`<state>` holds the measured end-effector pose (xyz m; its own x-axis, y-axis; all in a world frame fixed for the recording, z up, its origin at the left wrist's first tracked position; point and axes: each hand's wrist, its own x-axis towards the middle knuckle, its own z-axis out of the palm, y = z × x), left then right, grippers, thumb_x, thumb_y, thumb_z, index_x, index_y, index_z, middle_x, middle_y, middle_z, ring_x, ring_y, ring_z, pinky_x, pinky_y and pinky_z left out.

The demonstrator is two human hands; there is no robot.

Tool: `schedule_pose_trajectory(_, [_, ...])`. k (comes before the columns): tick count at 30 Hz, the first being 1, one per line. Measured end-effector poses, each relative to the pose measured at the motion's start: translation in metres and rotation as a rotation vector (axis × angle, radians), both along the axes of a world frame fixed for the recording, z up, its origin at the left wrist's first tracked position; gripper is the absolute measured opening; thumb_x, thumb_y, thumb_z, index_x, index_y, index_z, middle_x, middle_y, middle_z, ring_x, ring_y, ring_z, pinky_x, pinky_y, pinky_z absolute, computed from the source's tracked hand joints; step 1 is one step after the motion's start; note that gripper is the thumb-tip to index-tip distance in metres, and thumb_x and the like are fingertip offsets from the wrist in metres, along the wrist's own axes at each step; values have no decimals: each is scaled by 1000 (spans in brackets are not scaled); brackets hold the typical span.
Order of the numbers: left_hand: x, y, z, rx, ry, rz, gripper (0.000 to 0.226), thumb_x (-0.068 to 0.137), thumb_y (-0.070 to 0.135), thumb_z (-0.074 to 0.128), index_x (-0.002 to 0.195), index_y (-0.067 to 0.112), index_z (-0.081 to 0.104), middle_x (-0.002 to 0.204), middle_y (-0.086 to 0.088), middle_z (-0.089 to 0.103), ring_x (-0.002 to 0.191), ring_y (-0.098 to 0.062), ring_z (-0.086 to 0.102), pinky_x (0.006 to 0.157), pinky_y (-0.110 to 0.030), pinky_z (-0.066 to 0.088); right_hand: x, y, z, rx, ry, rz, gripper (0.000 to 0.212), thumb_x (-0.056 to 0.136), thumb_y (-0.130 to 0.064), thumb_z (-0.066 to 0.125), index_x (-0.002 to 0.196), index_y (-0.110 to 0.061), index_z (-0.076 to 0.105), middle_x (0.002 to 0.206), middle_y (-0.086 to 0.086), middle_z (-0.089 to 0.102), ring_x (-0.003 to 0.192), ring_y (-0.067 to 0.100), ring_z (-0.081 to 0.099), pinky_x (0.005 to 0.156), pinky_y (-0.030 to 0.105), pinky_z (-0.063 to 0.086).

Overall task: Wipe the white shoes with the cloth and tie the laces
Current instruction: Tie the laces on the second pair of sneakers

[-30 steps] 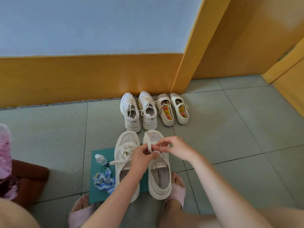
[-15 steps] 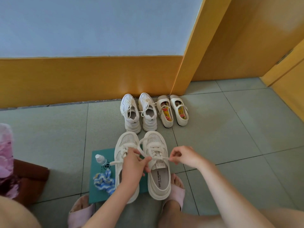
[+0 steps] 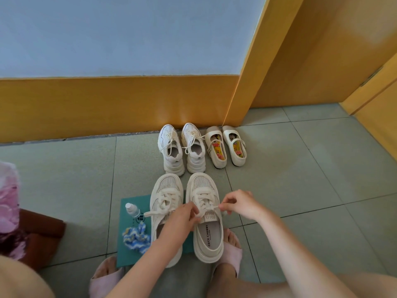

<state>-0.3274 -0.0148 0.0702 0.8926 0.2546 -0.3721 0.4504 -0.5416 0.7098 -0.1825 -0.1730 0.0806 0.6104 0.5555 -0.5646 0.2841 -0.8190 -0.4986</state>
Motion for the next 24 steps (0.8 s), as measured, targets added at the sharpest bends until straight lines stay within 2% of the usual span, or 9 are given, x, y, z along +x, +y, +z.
schedule_pose_trajectory(5, [2, 15, -3, 222, 22, -107, 20, 95, 19, 47, 98, 12, 66, 95, 1, 50, 91, -19, 56, 76, -26, 41, -1, -5, -3, -59, -25, 40, 22, 80, -54, 63, 64, -38, 65, 60, -11, 66, 95, 19, 55, 98, 39, 35])
schedule_pose_trajectory(9, [3, 16, 1, 313, 22, -146, 20, 96, 19, 44, 97, 13, 63, 95, 2, 50, 93, -19, 56, 75, -27, 42, -2, -4, 6, -54, -16, 56, 17, 83, -44, 65, 73, -31, 70, 63, -10, 66, 76, 10, 60, 86, 30, 40])
schedule_pose_trajectory(11, [3, 17, 3, 352, 2, -165, 22, 96, 26, 45, 97, 14, 64, 99, 1, 54, 99, -17, 52, 77, -25, 39, -2, -2, 10, -48, -12, 69, 17, 84, -39, 66, 79, -24, 72, 78, -7, 69, 80, 11, 61, 79, 29, 43])
schedule_pose_trajectory(13, [4, 19, 2, 322, -40, -174, 24, 93, 34, 50, 88, 18, 66, 104, 5, 54, 105, -11, 41, 86, -21, 32, 0, 0, 14, -64, -27, 97, 15, 83, -38, 67, 81, -23, 69, 107, -4, 62, 106, 11, 51, 92, 36, 42])
schedule_pose_trajectory(14, [5, 20, 6, 242, -60, -146, 24, 91, 37, 53, 77, 22, 66, 105, 7, 53, 107, -8, 37, 91, -20, 28, 2, 1, 16, -77, -41, 121, 15, 83, -38, 67, 82, -24, 67, 114, -6, 54, 116, 10, 41, 98, 40, 38])
schedule_pose_trajectory(15, [7, 21, 11, 117, -75, -94, 28, 91, 37, 55, 66, 25, 62, 107, 9, 53, 110, -7, 36, 95, -21, 25, 4, 1, 20, -88, -49, 145, 15, 82, -39, 68, 84, -24, 66, 112, -7, 49, 116, 11, 39, 99, 40, 37])
schedule_pose_trajectory(17, [14, 21, 22, -191, -82, 48, 34, 93, 32, 52, 60, 26, 58, 110, 12, 56, 114, -7, 42, 100, -25, 26, 8, 5, 29, -79, -28, 158, 17, 81, -39, 69, 86, -23, 65, 98, -7, 47, 100, 13, 47, 87, 34, 42])
schedule_pose_trajectory(21, [21, 15, 29, -738, -44, 246, 32, 99, 28, 39, 79, 16, 61, 114, 11, 66, 113, -5, 52, 103, -27, 27, 7, 16, 42, 36, 126, 101, 8, 79, -26, 70, 78, -24, 62, 76, -7, 54, 70, 9, 50, 67, 27, 38])
schedule_pose_trajectory(24, [23, 5, 21, -914, -83, 404, 30, 100, 22, 37, 95, 11, 64, 107, -3, 70, 106, -17, 63, 98, -32, 44, 3, 23, 46, 115, 167, 58, 5, 80, -23, 68, 81, -23, 63, 75, -6, 57, 69, 10, 51, 66, 26, 39])
